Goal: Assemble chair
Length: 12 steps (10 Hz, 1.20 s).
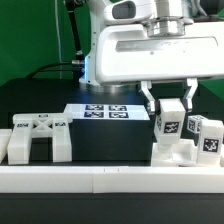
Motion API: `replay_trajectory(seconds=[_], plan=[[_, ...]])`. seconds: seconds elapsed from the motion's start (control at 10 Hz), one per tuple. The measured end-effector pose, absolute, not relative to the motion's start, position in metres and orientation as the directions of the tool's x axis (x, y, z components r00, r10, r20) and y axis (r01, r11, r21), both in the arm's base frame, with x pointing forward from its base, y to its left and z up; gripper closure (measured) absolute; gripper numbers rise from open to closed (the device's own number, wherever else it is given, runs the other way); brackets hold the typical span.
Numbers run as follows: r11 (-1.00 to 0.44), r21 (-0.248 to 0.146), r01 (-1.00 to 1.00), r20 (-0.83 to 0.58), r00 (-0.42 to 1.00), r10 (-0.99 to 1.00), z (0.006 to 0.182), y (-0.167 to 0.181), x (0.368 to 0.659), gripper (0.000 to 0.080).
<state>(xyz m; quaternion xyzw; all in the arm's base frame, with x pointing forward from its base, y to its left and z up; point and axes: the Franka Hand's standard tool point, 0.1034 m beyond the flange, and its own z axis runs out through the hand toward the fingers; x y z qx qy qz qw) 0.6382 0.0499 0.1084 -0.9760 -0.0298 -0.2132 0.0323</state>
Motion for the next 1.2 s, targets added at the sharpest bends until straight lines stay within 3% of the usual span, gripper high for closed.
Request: replay_trajectory(seconds=[0.5,0.6,1.2], plan=[[-0.997,-0.042,0.070,0.441,0.896,0.045,0.108,0.049,0.639,0.0508],[-0.998,-0.025,0.066,0.494,0.868,0.045,0.111,0.046,0.642,0.0508],[-0.998,-0.008,0.062,0.510,0.859,0.049,0.099,0.044,0.625,0.0508]])
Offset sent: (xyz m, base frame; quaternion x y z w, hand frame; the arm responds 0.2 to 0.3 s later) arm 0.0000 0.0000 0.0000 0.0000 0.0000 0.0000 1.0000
